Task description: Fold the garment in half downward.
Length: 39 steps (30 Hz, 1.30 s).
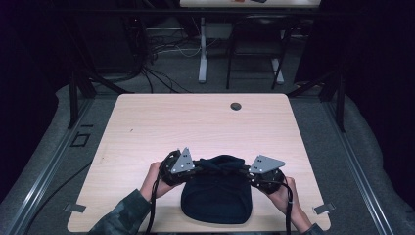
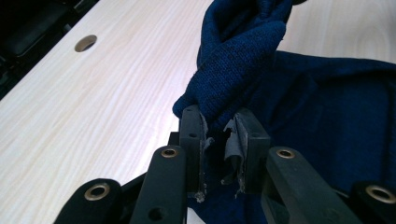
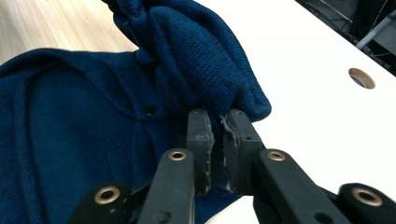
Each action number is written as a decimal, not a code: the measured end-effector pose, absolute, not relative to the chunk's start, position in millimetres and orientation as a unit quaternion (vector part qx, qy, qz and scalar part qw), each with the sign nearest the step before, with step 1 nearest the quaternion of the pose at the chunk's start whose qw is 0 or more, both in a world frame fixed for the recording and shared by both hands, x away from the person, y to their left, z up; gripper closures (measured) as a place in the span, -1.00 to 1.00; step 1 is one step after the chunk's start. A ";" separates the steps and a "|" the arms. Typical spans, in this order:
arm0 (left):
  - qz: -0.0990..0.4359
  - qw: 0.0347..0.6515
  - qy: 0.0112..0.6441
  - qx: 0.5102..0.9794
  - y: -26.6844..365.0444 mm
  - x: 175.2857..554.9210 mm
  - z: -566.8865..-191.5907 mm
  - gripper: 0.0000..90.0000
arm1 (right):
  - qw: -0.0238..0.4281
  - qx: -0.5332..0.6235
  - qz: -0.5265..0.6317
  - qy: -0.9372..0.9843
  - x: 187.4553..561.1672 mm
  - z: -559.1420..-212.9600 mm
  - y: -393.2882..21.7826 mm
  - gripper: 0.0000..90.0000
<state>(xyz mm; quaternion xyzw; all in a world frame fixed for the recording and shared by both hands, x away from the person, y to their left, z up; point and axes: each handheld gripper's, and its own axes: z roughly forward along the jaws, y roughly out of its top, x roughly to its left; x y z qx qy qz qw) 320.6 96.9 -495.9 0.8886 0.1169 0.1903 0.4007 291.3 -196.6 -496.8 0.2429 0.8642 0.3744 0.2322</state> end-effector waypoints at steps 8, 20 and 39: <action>0.178 0.402 0.118 0.891 99.5 310.0 -504.4 0.69 | 0.230 0.238 0.371 0.868 276.9 -505.0 -195.8 0.81; 0.163 0.405 0.123 0.891 100.4 299.2 -514.9 0.69 | 0.218 0.236 0.364 0.874 264.4 -514.9 -196.0 0.81; 0.137 0.404 0.133 0.895 105.2 289.6 -530.8 0.68 | 0.190 0.233 0.347 0.888 252.3 -527.4 -193.4 0.82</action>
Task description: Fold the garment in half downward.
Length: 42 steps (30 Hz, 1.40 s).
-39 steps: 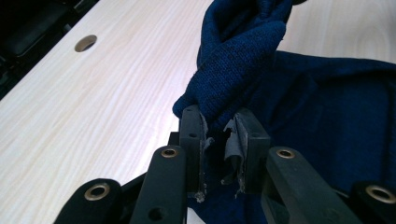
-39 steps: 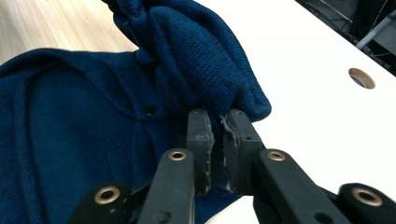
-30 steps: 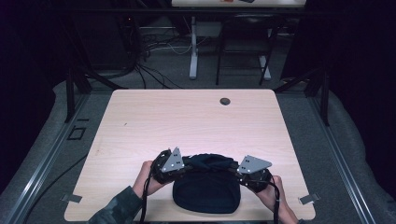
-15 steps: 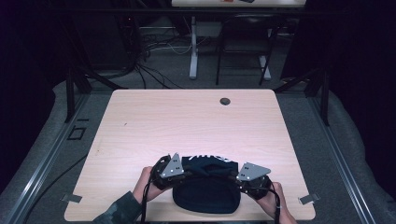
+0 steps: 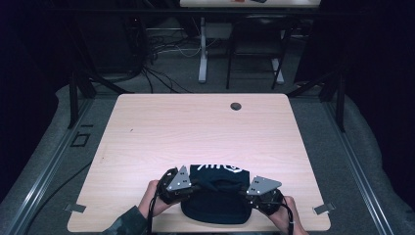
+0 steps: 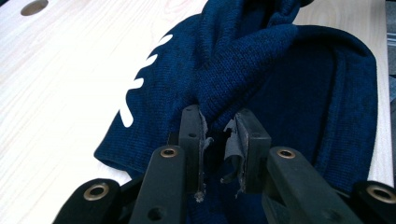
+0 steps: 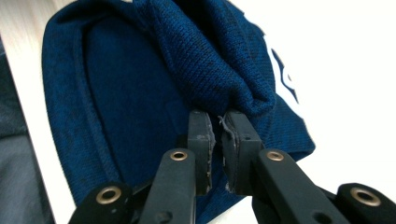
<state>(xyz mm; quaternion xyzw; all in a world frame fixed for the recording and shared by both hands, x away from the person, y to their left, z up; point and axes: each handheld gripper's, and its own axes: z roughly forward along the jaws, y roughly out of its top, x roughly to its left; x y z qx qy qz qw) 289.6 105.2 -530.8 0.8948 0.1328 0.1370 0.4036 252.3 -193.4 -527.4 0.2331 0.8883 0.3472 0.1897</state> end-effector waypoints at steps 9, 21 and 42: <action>0.128 0.399 0.136 0.898 105.5 283.9 -540.0 0.68 | 0.180 0.228 0.338 0.895 250.1 -532.9 -191.4 0.82; 0.117 0.396 0.144 0.899 106.4 279.8 -549.8 0.67 | 0.162 0.232 0.325 0.902 245.6 -544.7 -189.4 0.82; 0.091 0.395 0.162 0.900 112.1 274.1 -557.1 0.31 | 0.123 0.255 0.326 0.902 240.4 -555.7 -192.1 0.78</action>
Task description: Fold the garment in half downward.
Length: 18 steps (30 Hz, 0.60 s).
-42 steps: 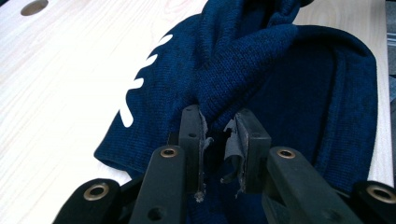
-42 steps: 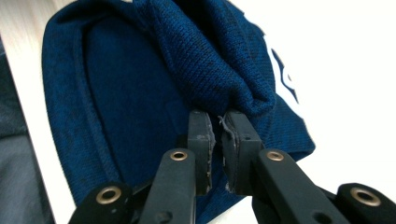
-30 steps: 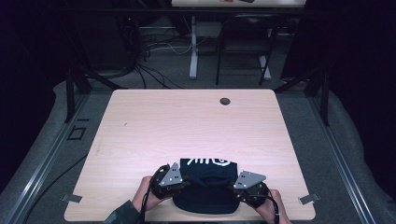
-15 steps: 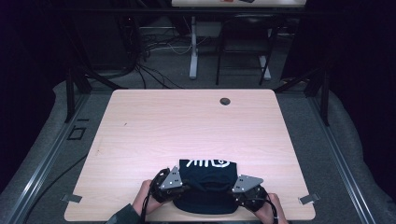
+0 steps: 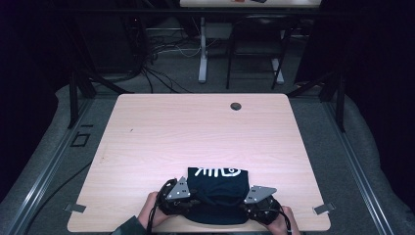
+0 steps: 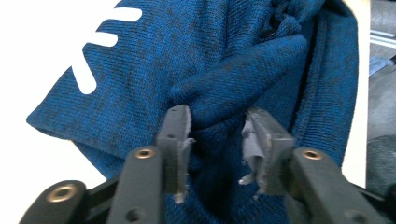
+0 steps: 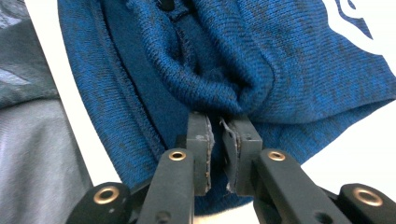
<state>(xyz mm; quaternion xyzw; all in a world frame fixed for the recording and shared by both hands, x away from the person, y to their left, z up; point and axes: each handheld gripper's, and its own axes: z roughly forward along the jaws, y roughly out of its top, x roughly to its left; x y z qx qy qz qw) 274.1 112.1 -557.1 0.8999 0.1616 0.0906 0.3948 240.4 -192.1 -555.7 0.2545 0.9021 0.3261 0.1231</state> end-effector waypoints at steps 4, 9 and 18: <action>0.092 0.404 0.172 0.894 121.3 271.6 -545.5 0.07 | 0.134 0.265 0.328 0.897 236.9 -547.0 -200.9 0.73; 0.118 0.419 0.181 0.882 131.5 270.5 -527.2 -0.07 | 0.158 0.282 0.338 0.884 236.7 -531.5 -215.0 0.68; 0.159 0.424 0.216 0.865 122.3 292.4 -515.1 -0.10 | 0.162 0.282 0.361 0.874 255.2 -509.0 -204.6 0.54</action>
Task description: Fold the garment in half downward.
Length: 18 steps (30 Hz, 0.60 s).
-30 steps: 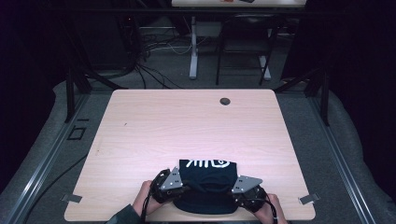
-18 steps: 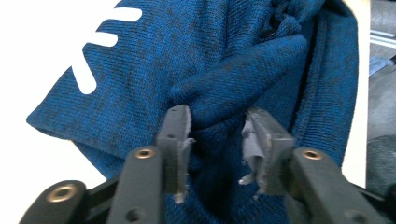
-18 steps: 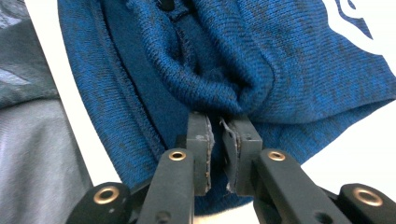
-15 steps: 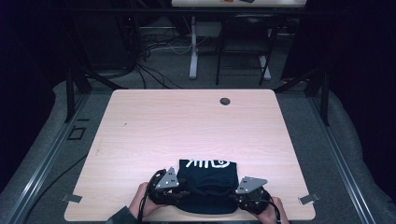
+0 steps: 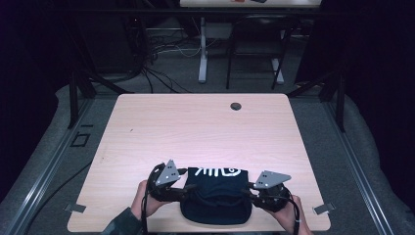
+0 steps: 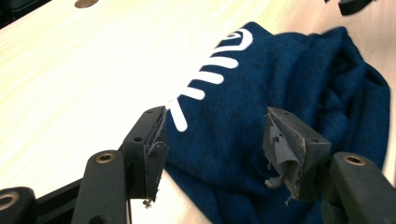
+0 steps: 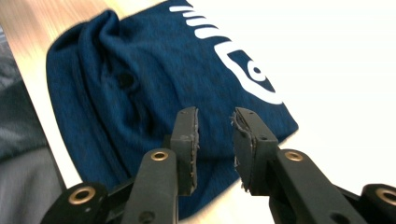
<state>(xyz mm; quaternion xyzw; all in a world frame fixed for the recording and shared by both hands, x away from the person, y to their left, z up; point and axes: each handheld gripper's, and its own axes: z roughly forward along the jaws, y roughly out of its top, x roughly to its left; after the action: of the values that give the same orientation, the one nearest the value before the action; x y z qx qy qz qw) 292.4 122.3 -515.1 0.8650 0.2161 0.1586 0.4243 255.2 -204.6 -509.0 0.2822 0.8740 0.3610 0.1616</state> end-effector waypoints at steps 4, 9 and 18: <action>0.153 0.411 0.228 0.869 111.1 300.6 -525.1 -0.16 | 0.146 0.283 0.363 0.875 264.6 -513.5 -193.6 0.49; 0.137 0.386 0.220 0.885 99.7 299.8 -541.8 -0.20 | 0.128 0.285 0.353 0.882 269.5 -525.6 -184.2 0.42; 0.126 0.369 0.209 0.897 97.0 287.3 -554.2 -0.30 | 0.102 0.294 0.329 0.892 267.9 -542.4 -184.6 0.12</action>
<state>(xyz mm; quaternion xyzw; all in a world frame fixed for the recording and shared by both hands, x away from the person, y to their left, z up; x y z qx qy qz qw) 287.3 97.0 -554.2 0.8966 0.2094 0.1257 0.3694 267.9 -184.6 -542.4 0.2942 0.8916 0.3288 0.1020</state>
